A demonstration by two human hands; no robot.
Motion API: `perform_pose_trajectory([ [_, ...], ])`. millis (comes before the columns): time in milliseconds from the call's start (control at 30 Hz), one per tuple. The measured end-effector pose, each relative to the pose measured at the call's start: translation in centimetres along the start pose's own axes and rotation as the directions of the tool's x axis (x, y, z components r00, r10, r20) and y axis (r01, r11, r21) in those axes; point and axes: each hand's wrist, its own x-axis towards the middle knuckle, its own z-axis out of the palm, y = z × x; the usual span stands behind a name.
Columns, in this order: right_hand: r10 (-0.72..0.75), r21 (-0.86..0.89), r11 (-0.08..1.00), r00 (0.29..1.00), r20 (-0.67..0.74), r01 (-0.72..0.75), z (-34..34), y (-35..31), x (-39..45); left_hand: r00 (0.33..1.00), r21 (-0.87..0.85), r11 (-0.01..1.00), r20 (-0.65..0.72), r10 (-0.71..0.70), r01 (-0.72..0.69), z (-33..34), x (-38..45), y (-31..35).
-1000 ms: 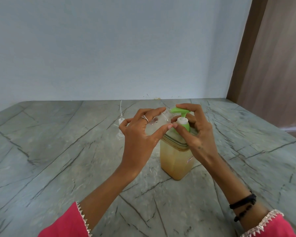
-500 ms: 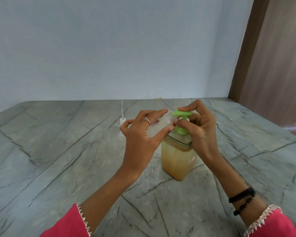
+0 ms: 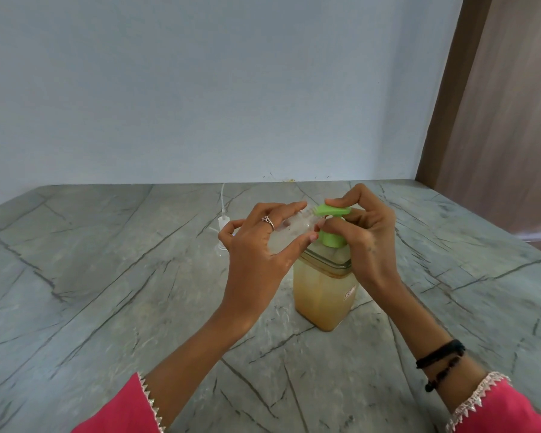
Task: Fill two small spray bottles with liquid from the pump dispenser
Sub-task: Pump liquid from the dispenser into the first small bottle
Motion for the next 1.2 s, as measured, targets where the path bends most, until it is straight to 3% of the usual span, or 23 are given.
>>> perform_pose_trajectory([
  [333,-0.076,-0.071,0.994,0.996,0.036,0.078,-0.14,-0.18,-0.42,0.999,-0.026,0.999,-0.003,-0.034,0.034,-0.12,0.03,0.21],
  [767,0.0,-0.028,1.0,1.0,-0.007,0.0,-0.11,-0.14,0.2,1.0,-0.008,1.0,0.012,-0.007,0.007,0.1,-0.11,0.07],
  [1200,-0.096,-0.082,0.992,0.995,0.013,0.097,-0.12,0.06,-0.16,1.0,-0.028,0.999,0.002,-0.031,0.031,0.05,0.05,0.21],
])
